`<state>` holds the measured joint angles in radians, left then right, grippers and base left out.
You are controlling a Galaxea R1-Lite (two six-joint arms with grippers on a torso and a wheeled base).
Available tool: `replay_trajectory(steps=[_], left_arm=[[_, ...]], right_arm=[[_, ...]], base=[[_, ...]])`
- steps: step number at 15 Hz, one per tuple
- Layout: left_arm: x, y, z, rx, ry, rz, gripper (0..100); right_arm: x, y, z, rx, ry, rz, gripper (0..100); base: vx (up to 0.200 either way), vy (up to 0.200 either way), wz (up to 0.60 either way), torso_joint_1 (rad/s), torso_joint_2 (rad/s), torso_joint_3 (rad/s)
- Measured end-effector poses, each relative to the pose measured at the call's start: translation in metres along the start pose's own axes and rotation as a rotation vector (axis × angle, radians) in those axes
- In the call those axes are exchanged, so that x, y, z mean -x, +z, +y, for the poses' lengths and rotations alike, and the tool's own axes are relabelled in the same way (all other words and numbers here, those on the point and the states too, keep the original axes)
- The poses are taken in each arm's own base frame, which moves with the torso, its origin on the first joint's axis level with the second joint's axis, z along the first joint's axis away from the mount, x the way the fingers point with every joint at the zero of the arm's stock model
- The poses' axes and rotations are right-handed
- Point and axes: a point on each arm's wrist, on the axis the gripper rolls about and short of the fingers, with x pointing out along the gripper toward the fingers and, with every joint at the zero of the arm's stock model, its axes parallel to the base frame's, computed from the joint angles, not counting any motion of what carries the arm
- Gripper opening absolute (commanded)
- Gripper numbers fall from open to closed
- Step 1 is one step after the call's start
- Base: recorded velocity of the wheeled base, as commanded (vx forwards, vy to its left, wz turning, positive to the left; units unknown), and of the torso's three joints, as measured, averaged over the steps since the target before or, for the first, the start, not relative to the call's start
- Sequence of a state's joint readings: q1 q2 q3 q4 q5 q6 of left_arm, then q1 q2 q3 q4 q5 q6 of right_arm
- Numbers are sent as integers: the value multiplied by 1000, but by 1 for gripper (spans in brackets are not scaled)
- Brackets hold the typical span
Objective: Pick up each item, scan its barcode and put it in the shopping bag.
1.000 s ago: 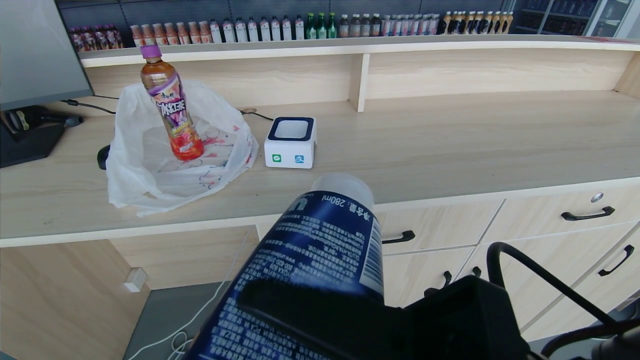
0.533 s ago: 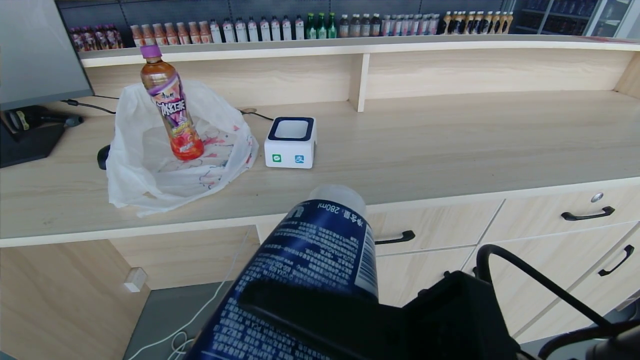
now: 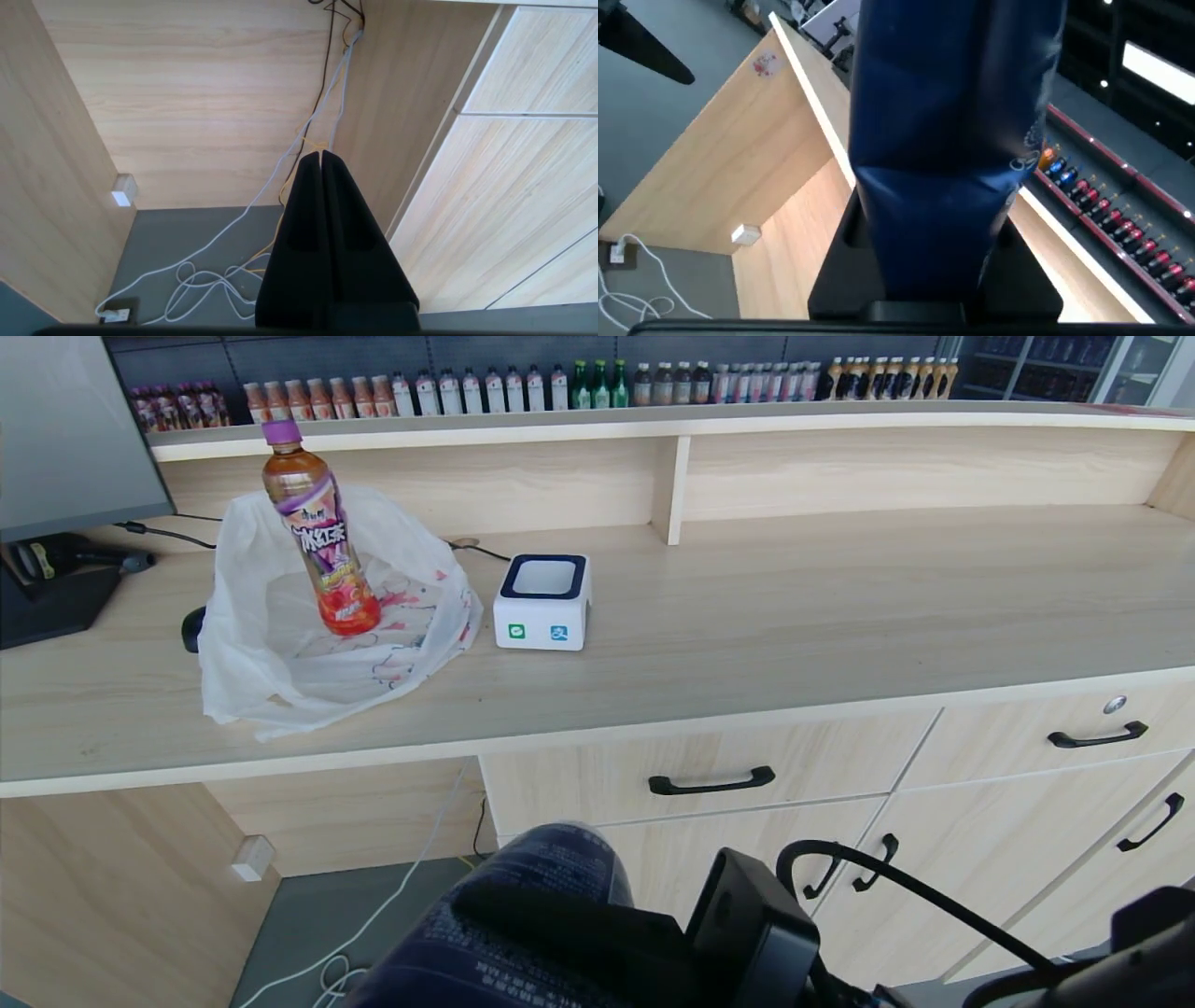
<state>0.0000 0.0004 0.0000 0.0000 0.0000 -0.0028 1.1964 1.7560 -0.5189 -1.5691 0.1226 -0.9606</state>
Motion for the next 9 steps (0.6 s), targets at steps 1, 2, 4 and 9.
replay_trajectory(steps=[1,2,4,9], left_arm=[[0,0,0,0,0,0,0],[0,0,0,0,0,0,0],[0,0,0,0,0,0,0],[0,0,0,0,0,0,0]], right_arm=[[2,-4,3,-67,12,16,0],[6,-7,5,-128,25,33,0],[10,-12,12,-296,49,65,0],[14,-27,8,-536,54,94,0]], base=[[0,0,0,0,0,0],[0,0,0,0,0,0],[0,0,0,0,0,0],[0,0,0,0,0,0]])
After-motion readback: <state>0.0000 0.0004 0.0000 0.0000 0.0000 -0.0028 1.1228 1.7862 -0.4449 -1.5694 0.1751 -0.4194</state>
